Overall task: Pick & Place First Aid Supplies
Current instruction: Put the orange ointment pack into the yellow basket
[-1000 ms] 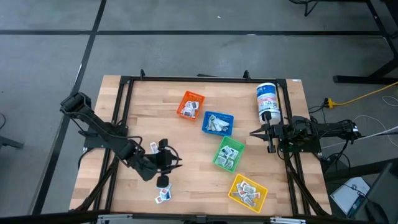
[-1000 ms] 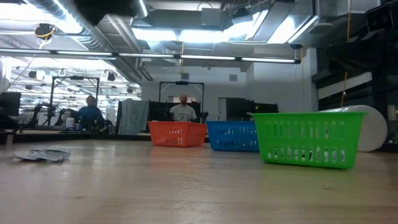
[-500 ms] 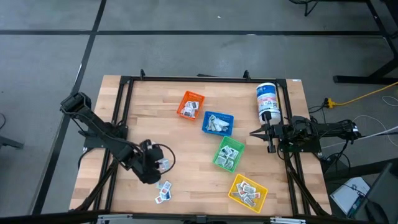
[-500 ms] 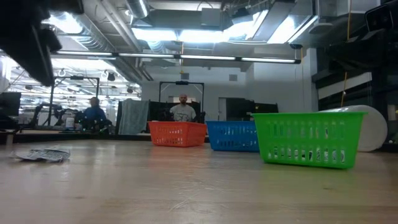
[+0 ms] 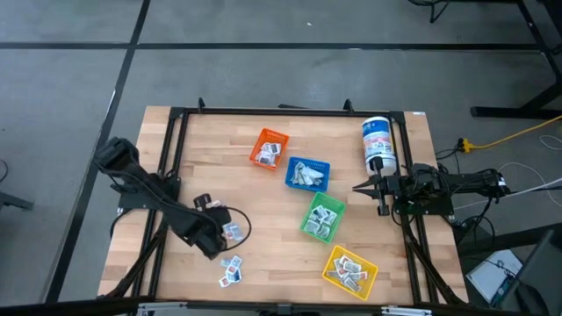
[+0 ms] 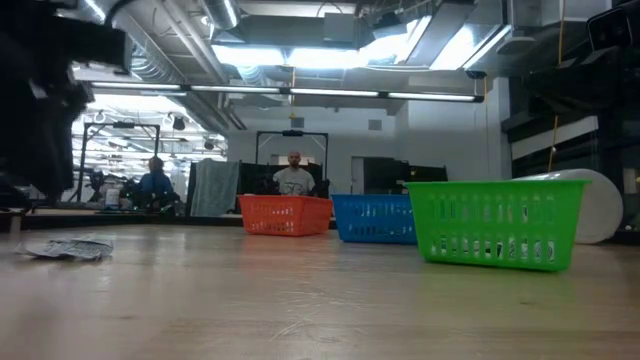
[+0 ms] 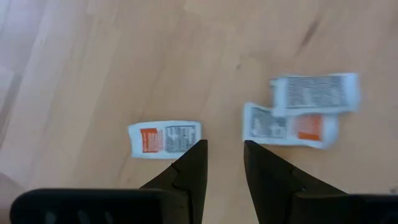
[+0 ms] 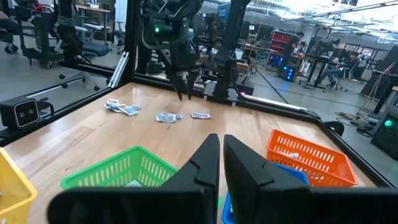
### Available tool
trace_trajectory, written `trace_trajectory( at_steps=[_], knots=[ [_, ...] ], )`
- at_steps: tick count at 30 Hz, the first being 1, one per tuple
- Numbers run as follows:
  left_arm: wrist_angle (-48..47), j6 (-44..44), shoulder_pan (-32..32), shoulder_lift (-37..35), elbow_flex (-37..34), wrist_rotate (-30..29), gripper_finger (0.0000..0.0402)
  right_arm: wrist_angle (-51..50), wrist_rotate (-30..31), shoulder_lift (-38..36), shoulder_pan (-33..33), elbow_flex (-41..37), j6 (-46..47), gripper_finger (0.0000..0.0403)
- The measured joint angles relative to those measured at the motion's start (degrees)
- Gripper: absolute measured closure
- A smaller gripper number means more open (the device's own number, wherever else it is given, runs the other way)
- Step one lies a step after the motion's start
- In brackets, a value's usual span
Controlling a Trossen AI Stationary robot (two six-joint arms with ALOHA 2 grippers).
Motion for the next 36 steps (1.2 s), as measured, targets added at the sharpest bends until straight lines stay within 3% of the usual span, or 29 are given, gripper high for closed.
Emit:
trace_trajectory(
  at_steps=[4,8,13,18,22,26,36],
  knots=[
    [0.0,-1.1,1.4,3.1,0.0,0.6,0.0304,0.0,0.0,0.0,0.0,0.0,0.0,0.0377],
    [2.9,1.2,2.6,4.3,0.0,5.9,0.0304,0.0,0.0,0.0,0.0,0.0,0.0,0.0377],
    [16.7,6.8,1.2,2.7,0.4,11.2,0.0304,0.0,0.0,0.0,0.0,0.0,0.0,0.0377],
    [32.8,10.0,-1.4,3.2,0.9,10.1,0.0304,0.0,0.0,0.0,0.0,0.0,0.0,0.0377],
    [40.0,13.1,-3.5,6.7,0.9,12.0,0.0304,0.0,0.0,0.0,0.0,0.0,0.0,0.0377],
    [41.1,13.0,-4.7,11.1,1.4,15.0,0.0304,0.0,0.0,0.0,0.0,0.0,0.0,0.0377],
    [41.1,21.5,-5.6,18.0,7.8,15.2,0.0304,0.0,0.0,0.0,0.0,0.0,0.0,0.0377]
  ],
)
